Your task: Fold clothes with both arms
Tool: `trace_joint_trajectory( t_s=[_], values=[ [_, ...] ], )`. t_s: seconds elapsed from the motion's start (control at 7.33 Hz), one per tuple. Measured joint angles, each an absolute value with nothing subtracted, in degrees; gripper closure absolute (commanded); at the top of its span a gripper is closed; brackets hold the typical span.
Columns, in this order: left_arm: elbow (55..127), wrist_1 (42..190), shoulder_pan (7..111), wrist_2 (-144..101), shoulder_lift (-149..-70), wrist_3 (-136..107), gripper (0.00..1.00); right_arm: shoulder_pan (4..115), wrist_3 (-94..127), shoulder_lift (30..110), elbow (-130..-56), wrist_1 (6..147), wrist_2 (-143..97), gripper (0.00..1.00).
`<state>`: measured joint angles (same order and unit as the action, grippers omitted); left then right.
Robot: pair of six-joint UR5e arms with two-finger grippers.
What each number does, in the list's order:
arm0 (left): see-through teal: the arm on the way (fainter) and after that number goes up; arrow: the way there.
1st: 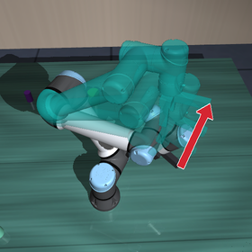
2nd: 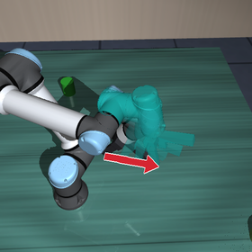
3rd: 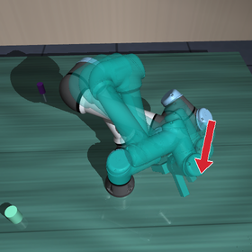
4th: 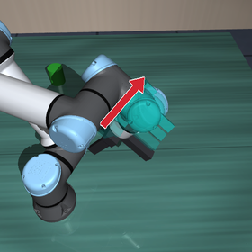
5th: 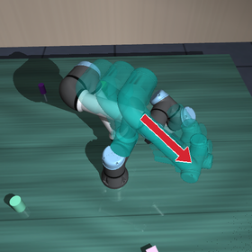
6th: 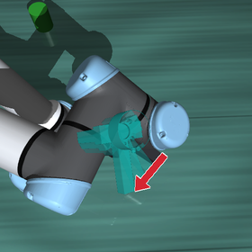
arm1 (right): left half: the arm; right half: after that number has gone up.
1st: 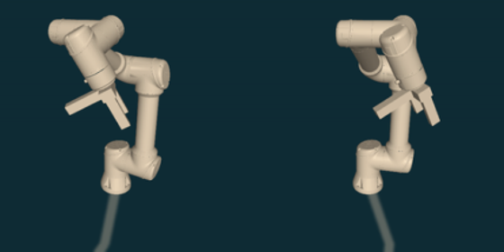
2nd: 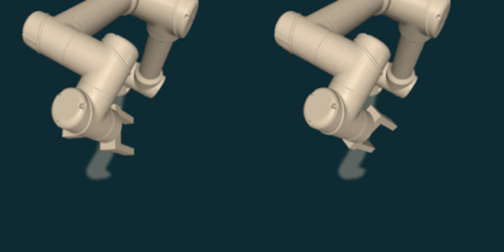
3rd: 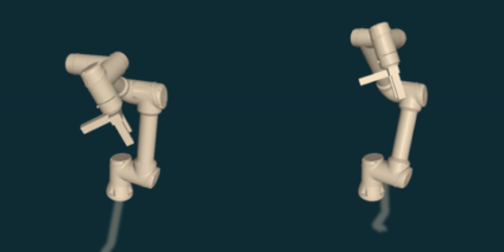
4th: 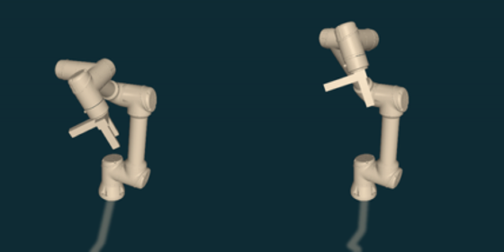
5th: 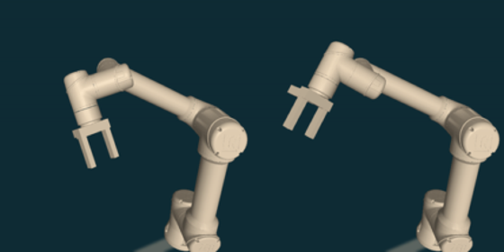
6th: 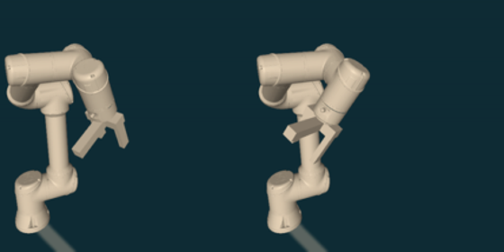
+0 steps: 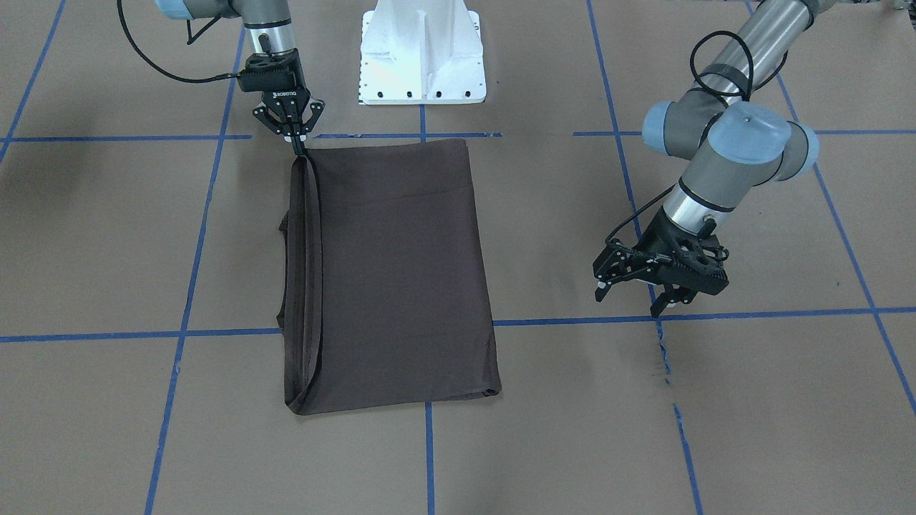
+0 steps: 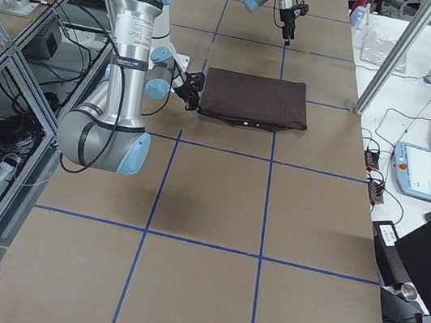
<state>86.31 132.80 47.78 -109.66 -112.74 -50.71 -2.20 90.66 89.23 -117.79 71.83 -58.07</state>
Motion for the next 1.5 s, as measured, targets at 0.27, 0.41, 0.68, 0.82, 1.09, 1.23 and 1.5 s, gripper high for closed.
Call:
trace_joint_trajectory(
  t_s=[0.27,0.41,0.68,0.82,1.09,1.23,1.5],
  values=[
    [86.32,132.80,47.73,-109.61,-112.71,-50.71,0.00,-3.09,91.45,89.60,-117.74,71.77,-57.34,0.00],
    [86.36,132.80,47.73,-109.62,-112.73,-50.71,0.00,-3.06,91.15,89.59,-118.12,71.65,-57.54,0.00],
    [86.39,132.80,47.69,-109.68,-112.76,-50.71,0.00,-0.80,86.60,88.45,-118.85,71.59,-60.52,0.00],
    [86.39,132.80,47.63,-109.71,-112.76,-50.73,0.00,1.48,82.51,86.89,-118.16,71.88,-62.91,0.00],
    [86.35,132.80,47.42,-109.76,-112.76,-50.79,0.00,5.39,75.25,83.84,-115.03,72.90,-68.06,0.00],
    [86.32,132.78,47.34,-109.79,-112.76,-50.80,0.00,6.72,72.68,82.77,-114.30,75.22,-70.13,0.00],
    [86.16,132.73,47.29,-109.85,-112.85,-50.74,0.00,8.36,69.93,79.11,-113.95,83.45,-73.03,0.00]
  ],
)
